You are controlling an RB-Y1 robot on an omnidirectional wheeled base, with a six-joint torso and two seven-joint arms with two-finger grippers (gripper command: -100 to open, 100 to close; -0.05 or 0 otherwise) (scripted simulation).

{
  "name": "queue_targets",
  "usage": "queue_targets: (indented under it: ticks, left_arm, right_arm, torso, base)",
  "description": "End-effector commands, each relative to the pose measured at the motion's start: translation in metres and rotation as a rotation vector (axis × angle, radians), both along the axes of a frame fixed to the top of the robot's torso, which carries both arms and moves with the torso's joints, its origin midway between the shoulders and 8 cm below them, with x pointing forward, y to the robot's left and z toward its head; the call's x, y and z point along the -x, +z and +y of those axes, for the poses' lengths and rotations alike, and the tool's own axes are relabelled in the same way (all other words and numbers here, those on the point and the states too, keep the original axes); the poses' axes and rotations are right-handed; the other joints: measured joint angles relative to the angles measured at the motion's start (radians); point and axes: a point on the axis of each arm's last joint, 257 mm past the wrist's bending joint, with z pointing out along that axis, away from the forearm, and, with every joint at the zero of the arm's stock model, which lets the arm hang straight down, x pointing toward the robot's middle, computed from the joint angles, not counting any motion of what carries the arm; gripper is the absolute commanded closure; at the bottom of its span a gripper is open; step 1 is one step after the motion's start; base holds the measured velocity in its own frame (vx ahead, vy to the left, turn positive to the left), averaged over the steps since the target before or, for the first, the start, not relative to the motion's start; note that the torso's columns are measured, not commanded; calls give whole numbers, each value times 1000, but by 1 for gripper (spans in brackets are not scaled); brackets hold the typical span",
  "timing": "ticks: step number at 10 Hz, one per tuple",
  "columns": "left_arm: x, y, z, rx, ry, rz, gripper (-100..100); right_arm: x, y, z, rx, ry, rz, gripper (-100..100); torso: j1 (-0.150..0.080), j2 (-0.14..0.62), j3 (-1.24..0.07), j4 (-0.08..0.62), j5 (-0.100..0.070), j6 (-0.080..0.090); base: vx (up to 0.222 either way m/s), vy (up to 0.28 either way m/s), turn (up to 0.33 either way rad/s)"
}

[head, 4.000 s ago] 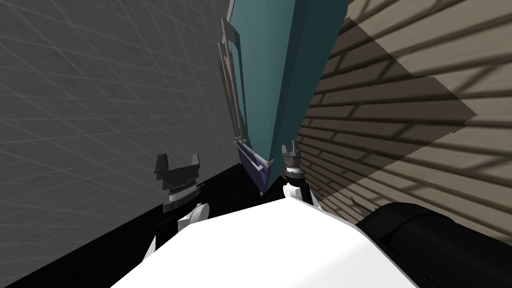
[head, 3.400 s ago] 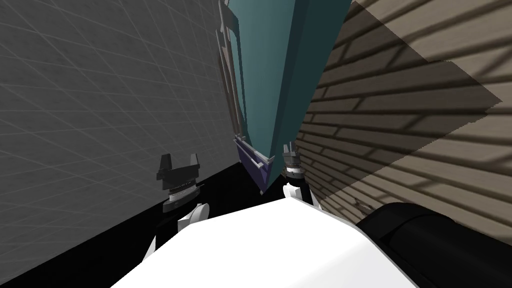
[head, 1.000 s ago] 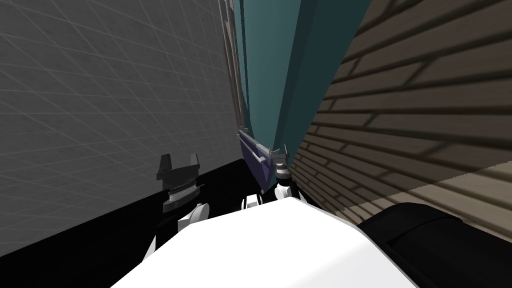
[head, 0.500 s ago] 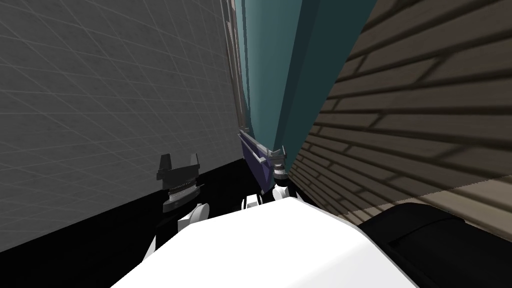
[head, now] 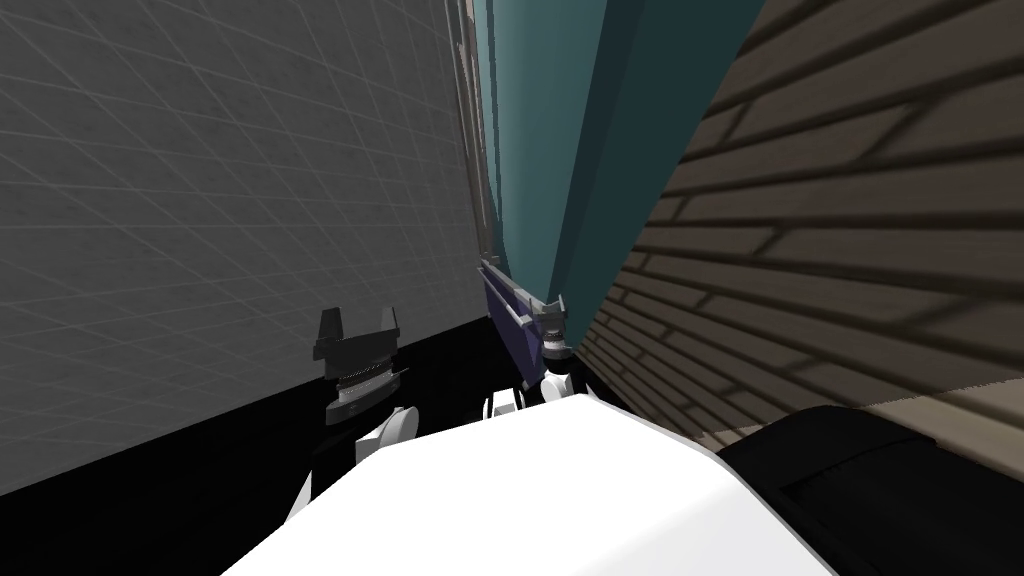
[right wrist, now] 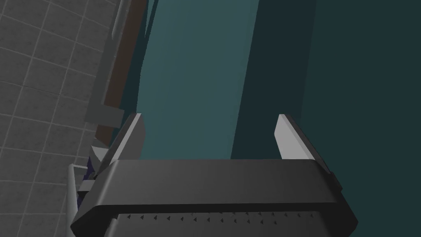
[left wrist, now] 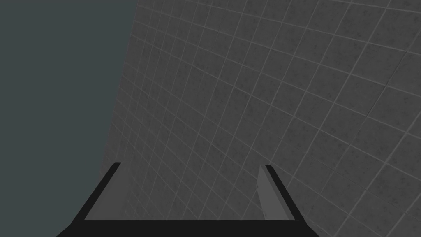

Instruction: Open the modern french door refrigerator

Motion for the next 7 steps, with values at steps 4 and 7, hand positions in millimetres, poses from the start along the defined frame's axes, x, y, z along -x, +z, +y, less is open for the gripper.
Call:
queue_targets:
  ticks: [4, 7]
  left_arm:
    - [0, 0, 0, 0, 0, 0, 0]
    - [0, 0, 0, 0, 0, 0, 0]
  right_arm:
    - [-7, -18, 15, -188, 171, 29, -100]
    - [-11, -28, 22, -275, 248, 47, -100]
  torso:
    - [0, 0, 0, 0, 0, 0]
    - [0, 0, 0, 0, 0, 0]
  base:
    - [3, -25, 41]
    - [3, -20, 43]
